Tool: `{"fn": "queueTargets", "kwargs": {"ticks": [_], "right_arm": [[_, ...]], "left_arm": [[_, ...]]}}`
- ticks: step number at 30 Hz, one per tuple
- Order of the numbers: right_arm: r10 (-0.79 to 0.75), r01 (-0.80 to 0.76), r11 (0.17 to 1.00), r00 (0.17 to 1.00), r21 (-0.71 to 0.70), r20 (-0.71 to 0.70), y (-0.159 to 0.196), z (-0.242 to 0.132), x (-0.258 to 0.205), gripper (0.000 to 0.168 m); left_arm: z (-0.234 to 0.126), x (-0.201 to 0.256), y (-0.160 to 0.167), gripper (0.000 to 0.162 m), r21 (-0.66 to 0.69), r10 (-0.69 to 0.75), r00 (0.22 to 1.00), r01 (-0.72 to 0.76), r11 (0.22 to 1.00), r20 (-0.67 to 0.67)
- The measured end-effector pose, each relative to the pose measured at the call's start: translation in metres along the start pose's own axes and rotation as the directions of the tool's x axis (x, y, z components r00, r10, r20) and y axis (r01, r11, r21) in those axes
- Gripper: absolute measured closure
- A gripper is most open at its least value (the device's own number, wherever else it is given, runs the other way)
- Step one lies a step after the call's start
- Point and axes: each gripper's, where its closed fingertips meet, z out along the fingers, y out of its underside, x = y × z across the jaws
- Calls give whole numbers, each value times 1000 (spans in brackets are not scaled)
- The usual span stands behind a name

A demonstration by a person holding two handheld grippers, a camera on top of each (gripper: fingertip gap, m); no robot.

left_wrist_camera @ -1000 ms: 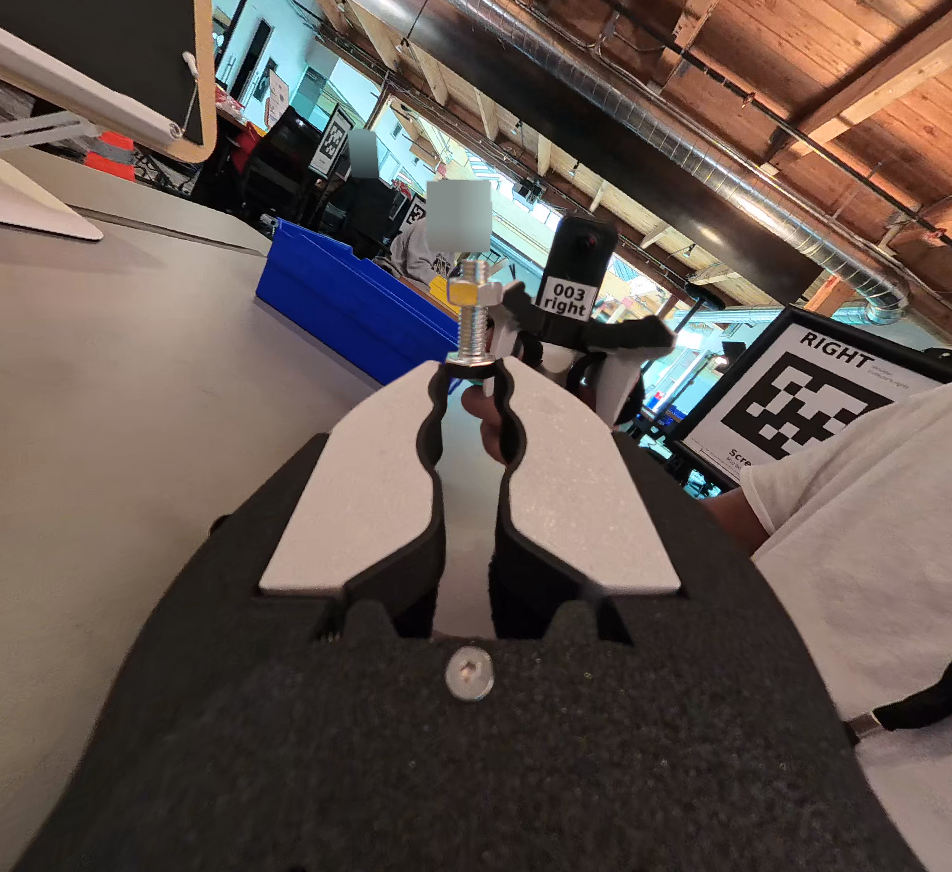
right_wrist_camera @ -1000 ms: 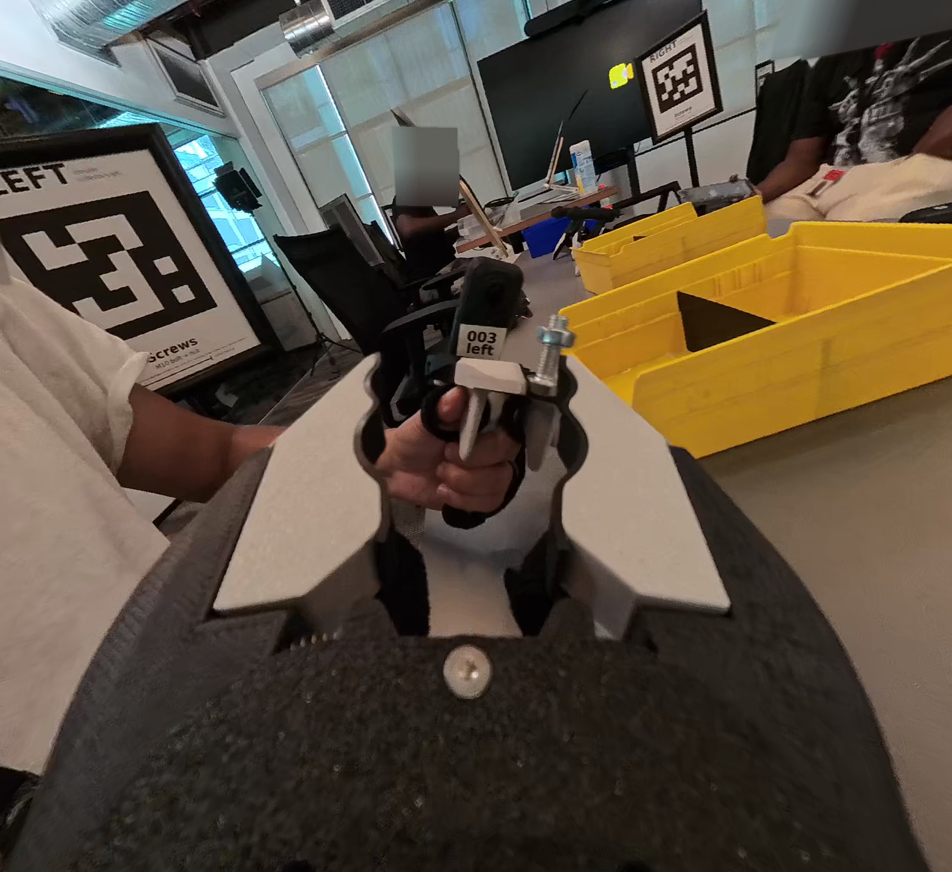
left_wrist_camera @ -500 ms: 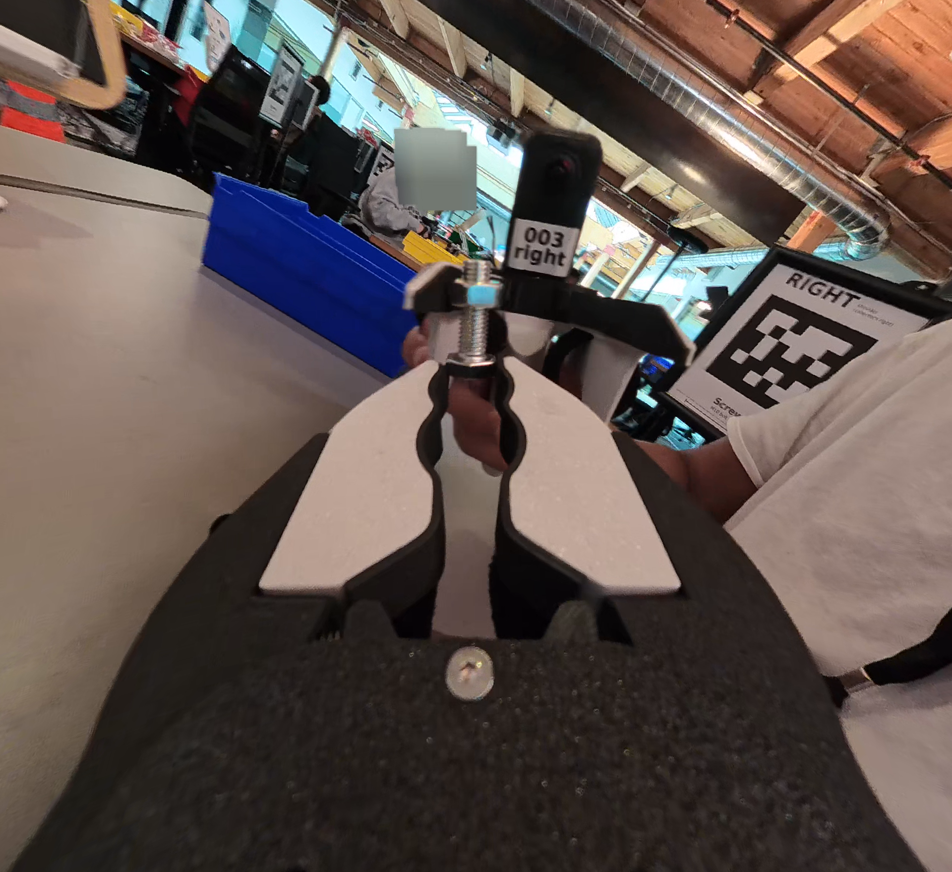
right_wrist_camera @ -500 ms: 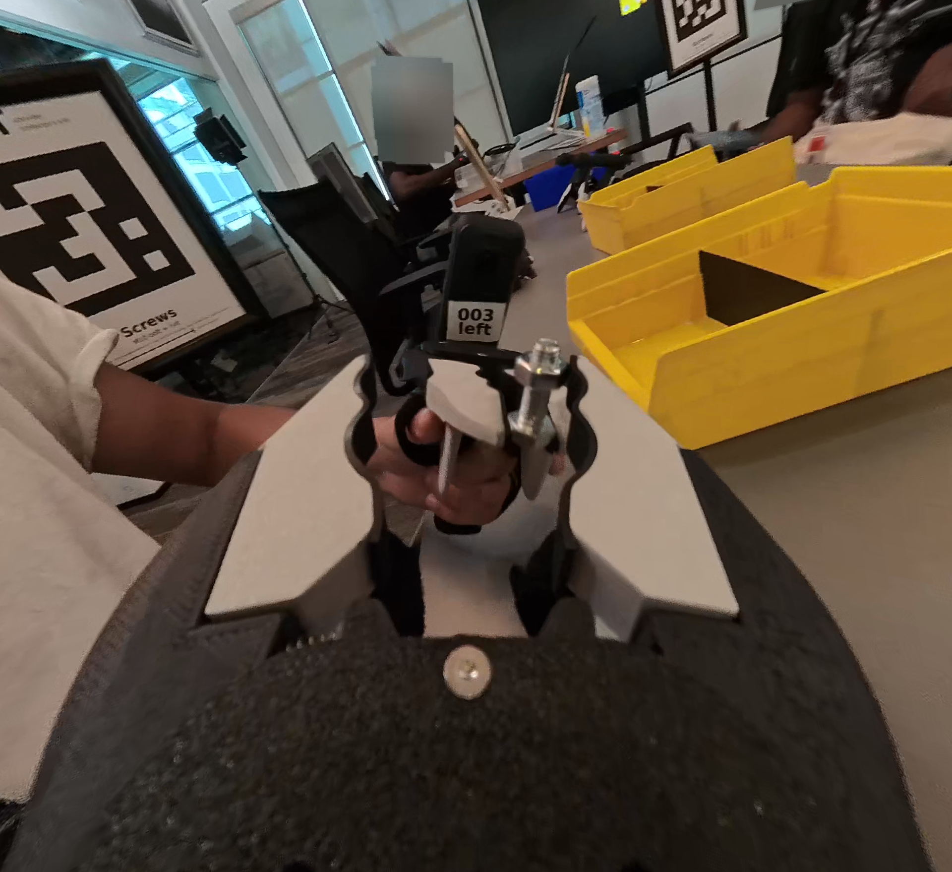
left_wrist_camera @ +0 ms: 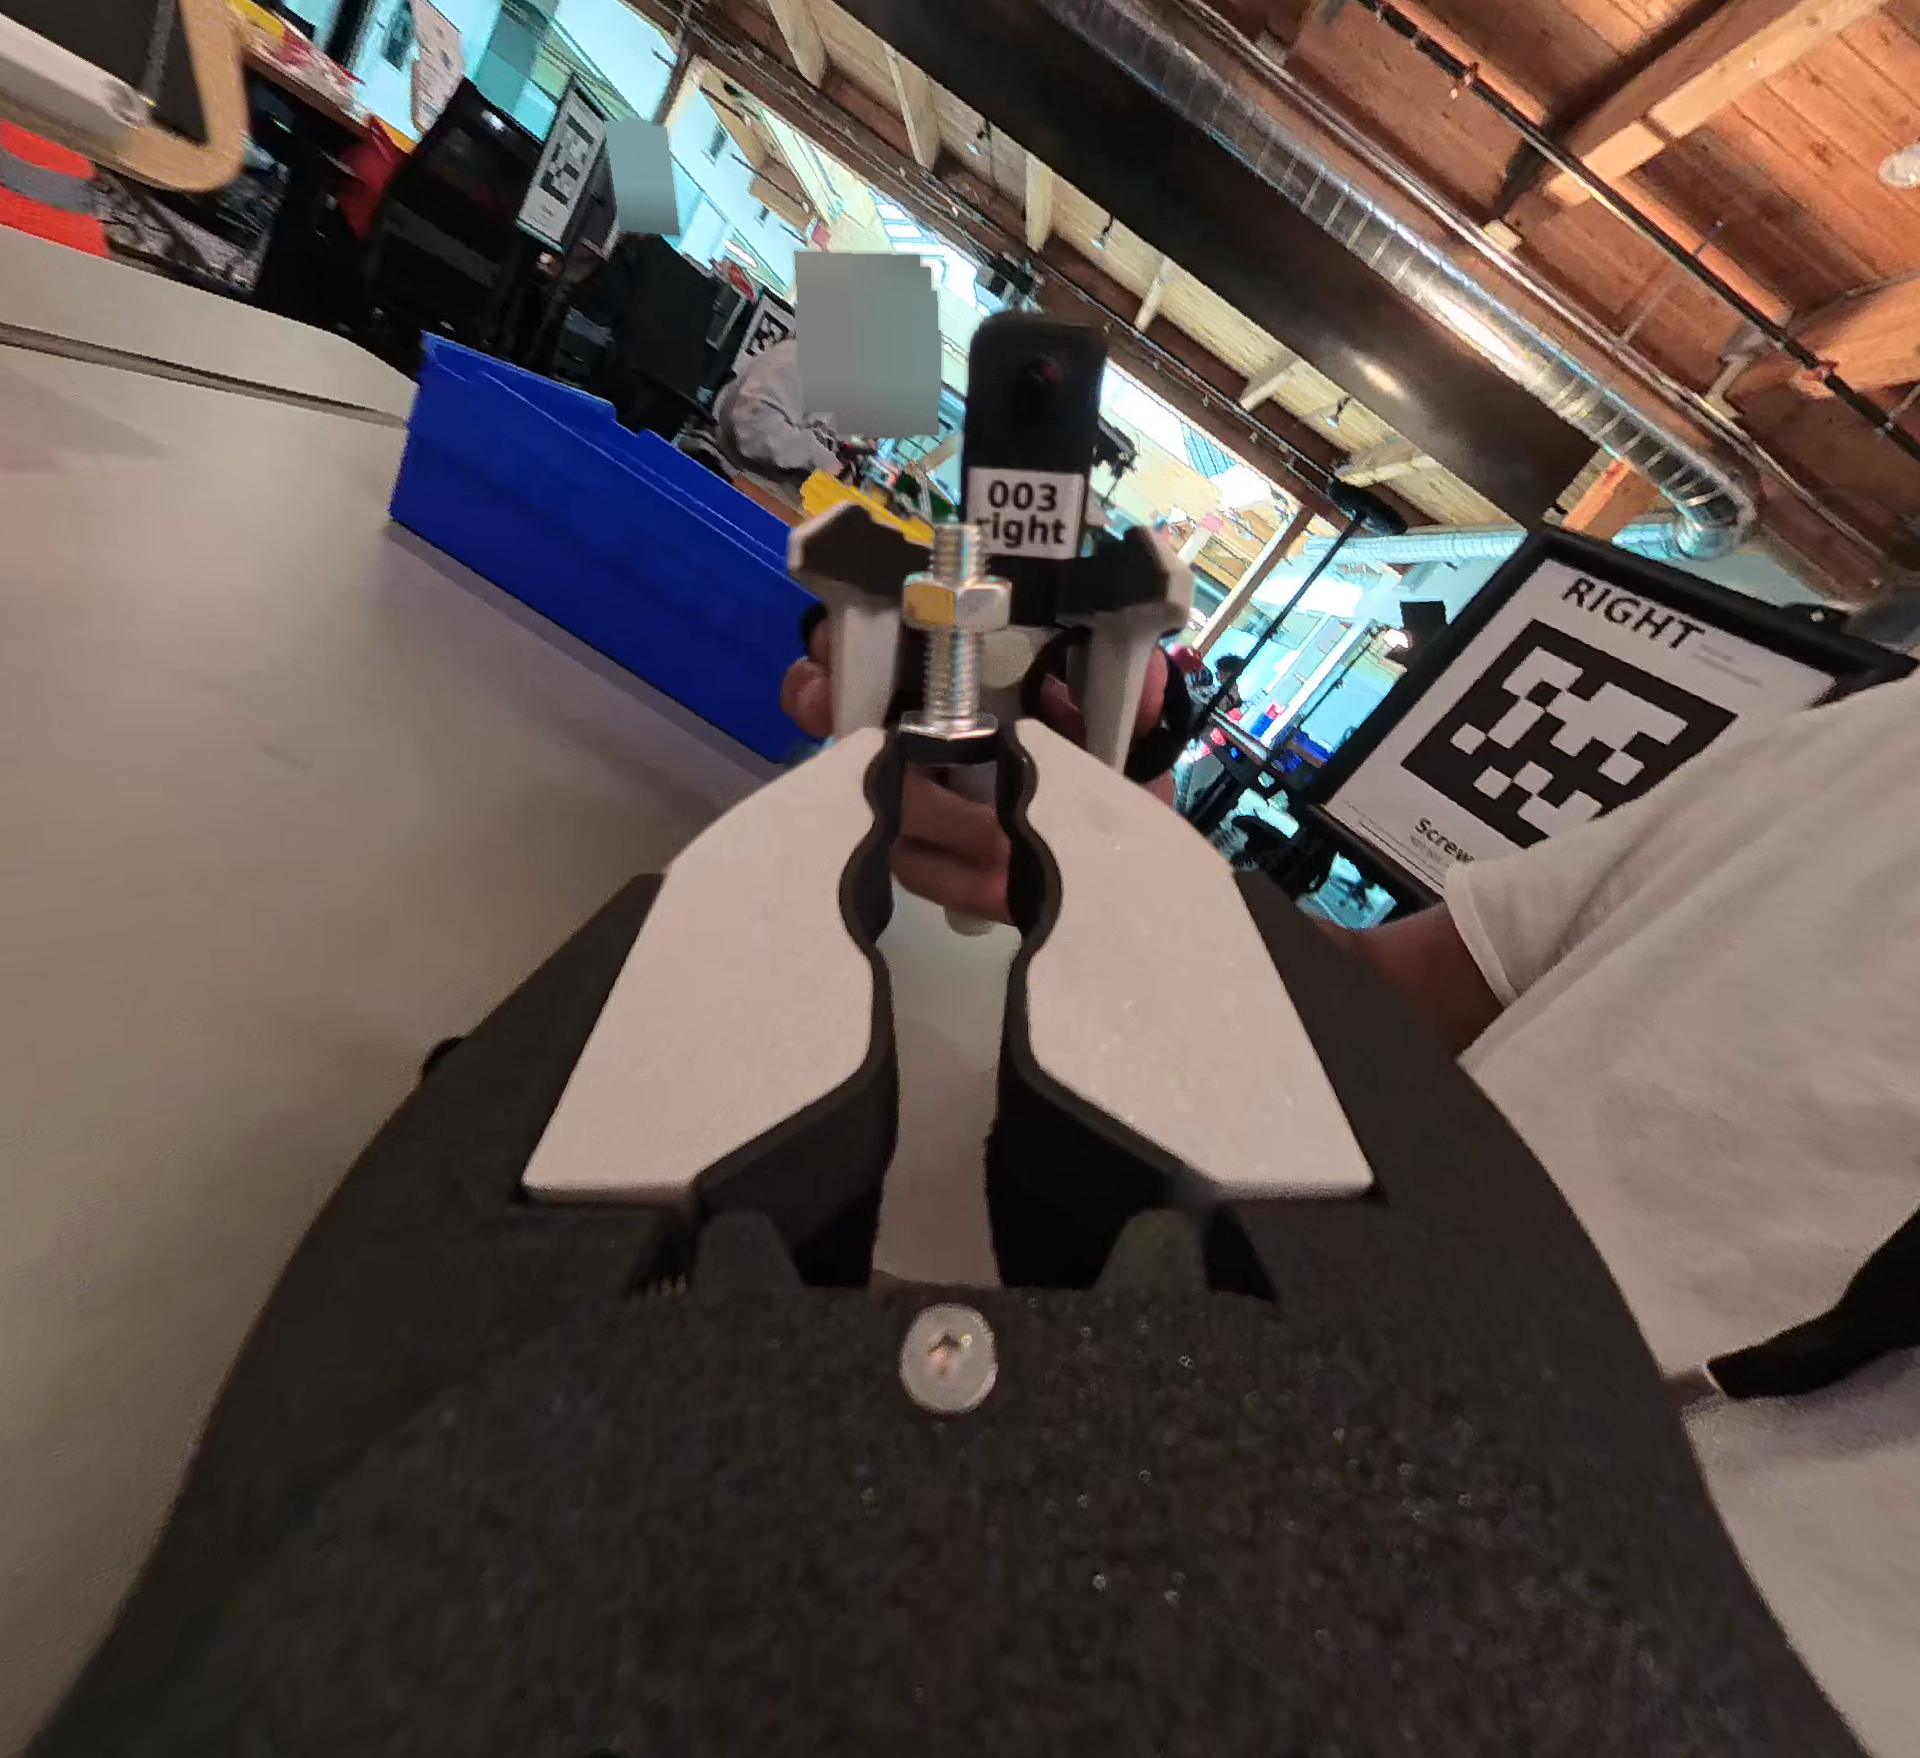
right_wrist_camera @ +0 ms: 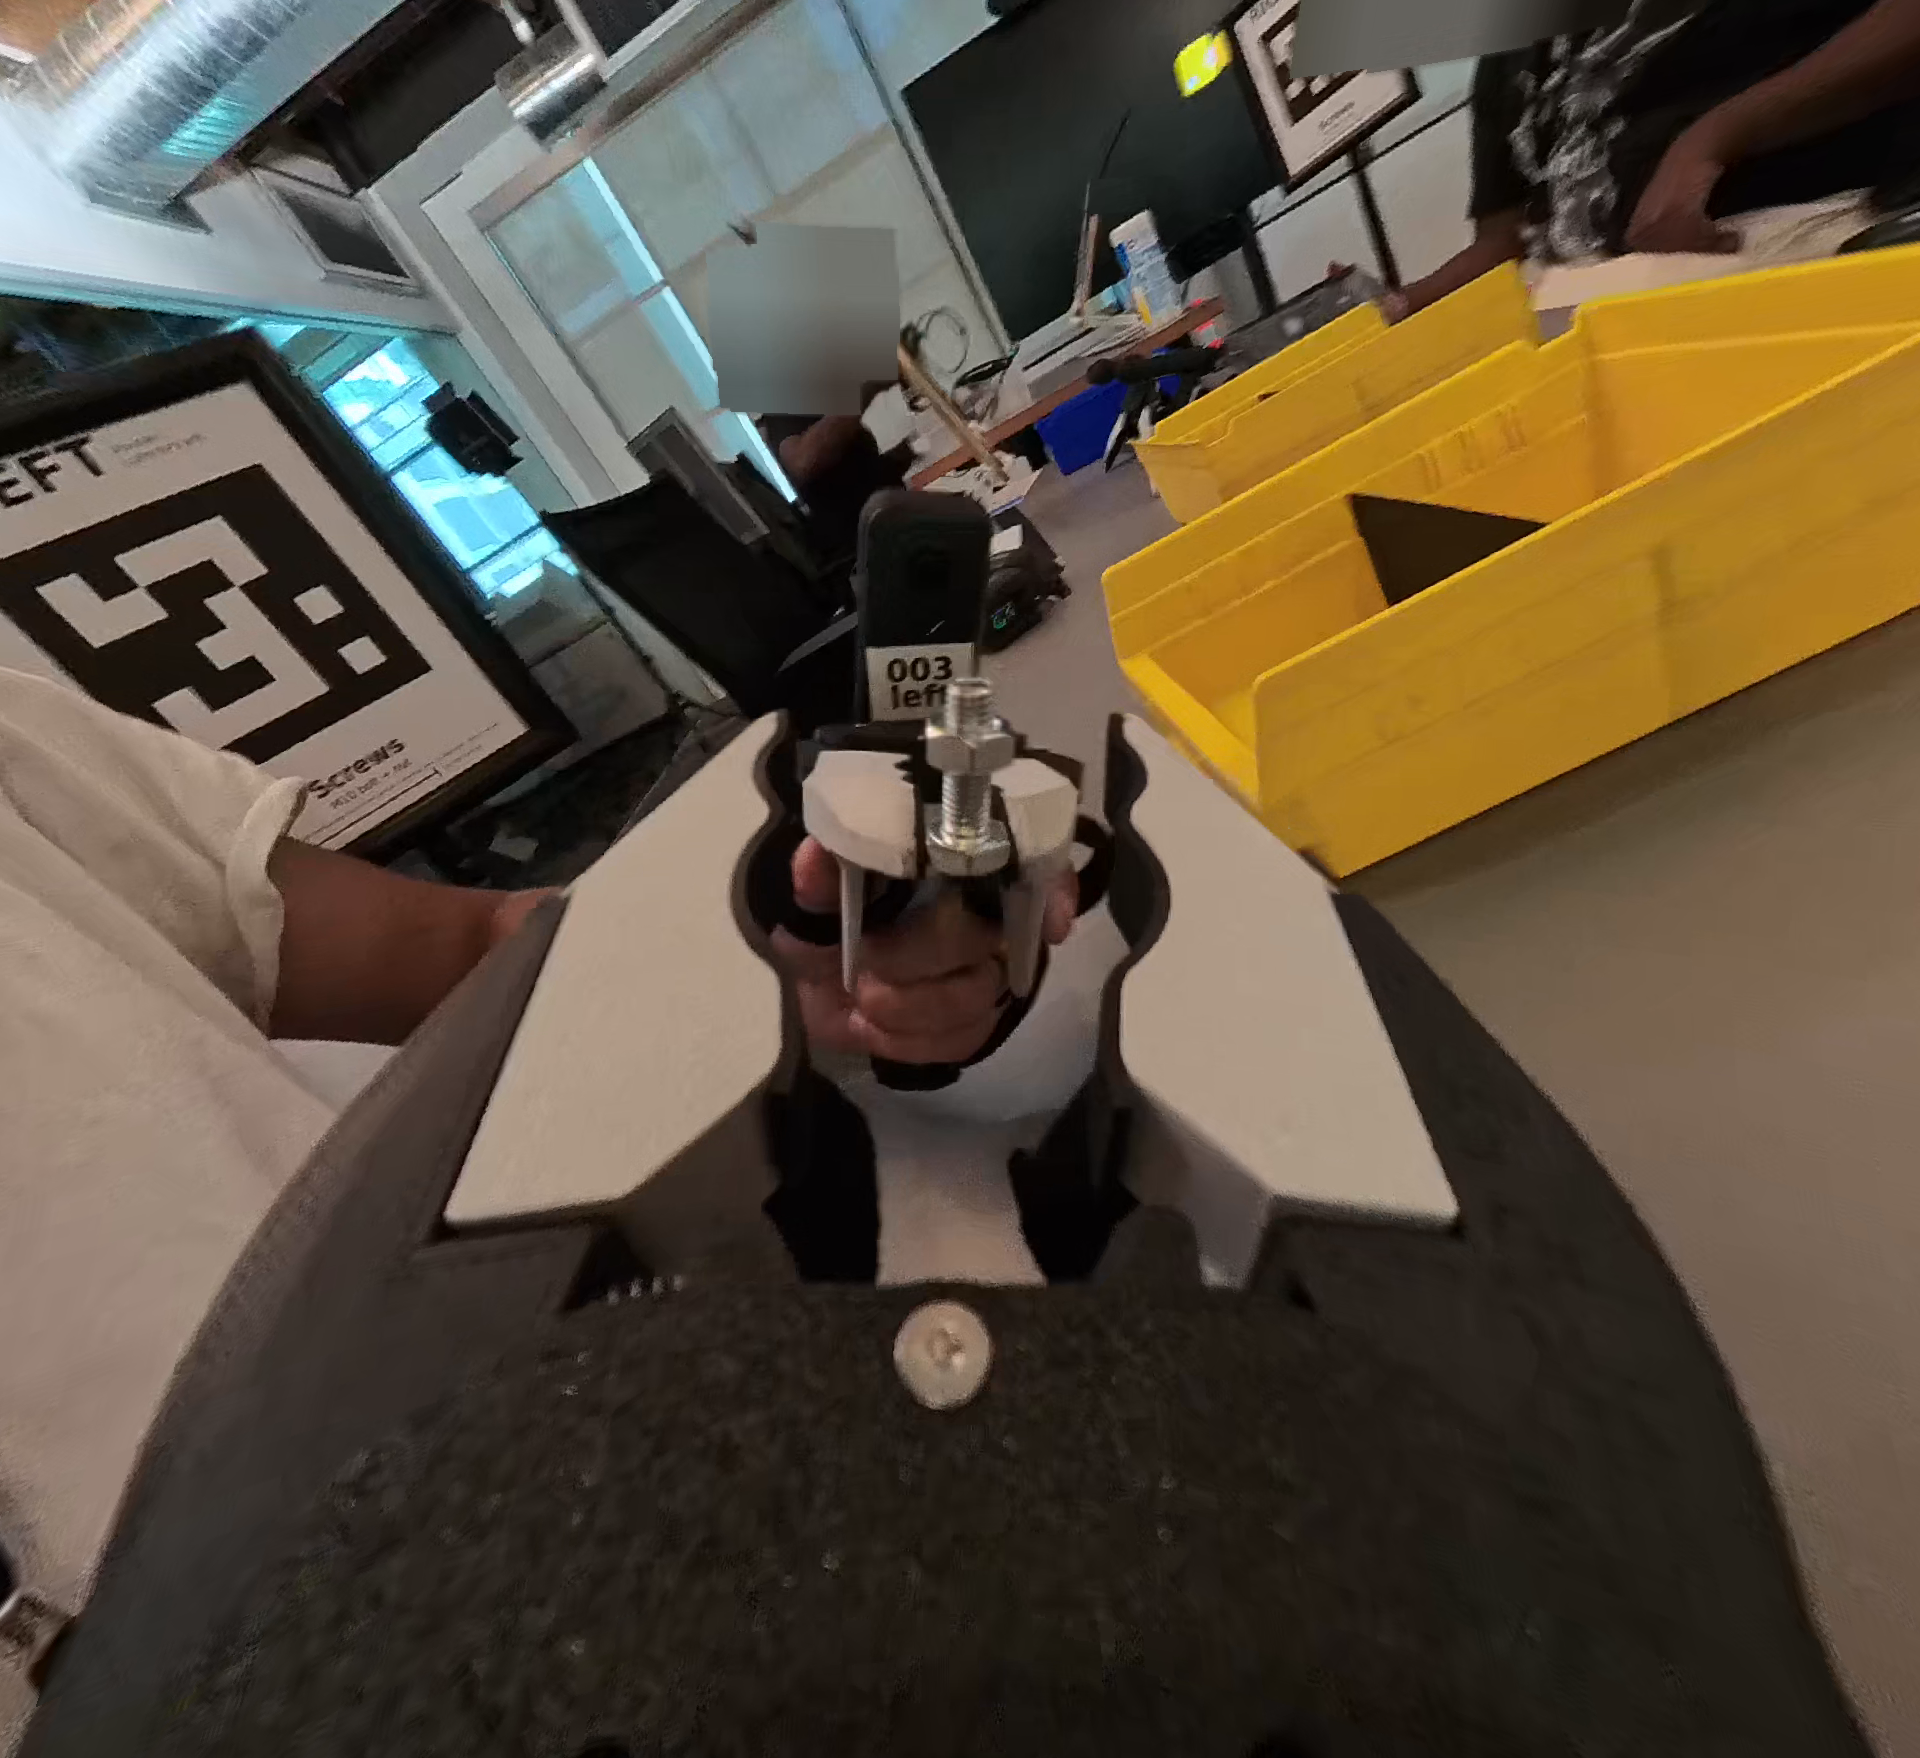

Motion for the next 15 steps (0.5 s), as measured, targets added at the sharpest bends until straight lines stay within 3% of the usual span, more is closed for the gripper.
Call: {"fn": "queueTargets", "kwargs": {"ticks": [4, 8, 9, 11, 15], "right_arm": [[6, -6, 1000, 995, 3, 102, 9, 17, -23, 101], [28, -32, 999, 996, 38, 86, 3, 10, -22, 96], [47, -50, 998, 995, 34, 92, 0, 5, -22, 99], [58, -63, 998, 983, 20, 173, -3, -7, -30, 132], [33, -35, 999, 994, 20, 108, -4, -16, -17, 130]], "left_arm": [[5, 3, 6, 145, -27, 8, 1000, -8, 1000, -12], [-3, -1, -3, 145, 14, 3, 1000, -3, 1000, 5], [-6, -2, -6, 145, 24, 3, 1000, -3, 1000, 8], [-12, -7, -12, 145, 49, 0, 999, -2, 999, 33], [-19, -16, -19, 145, 90, -39, 998, 34, 995, 52]]}}
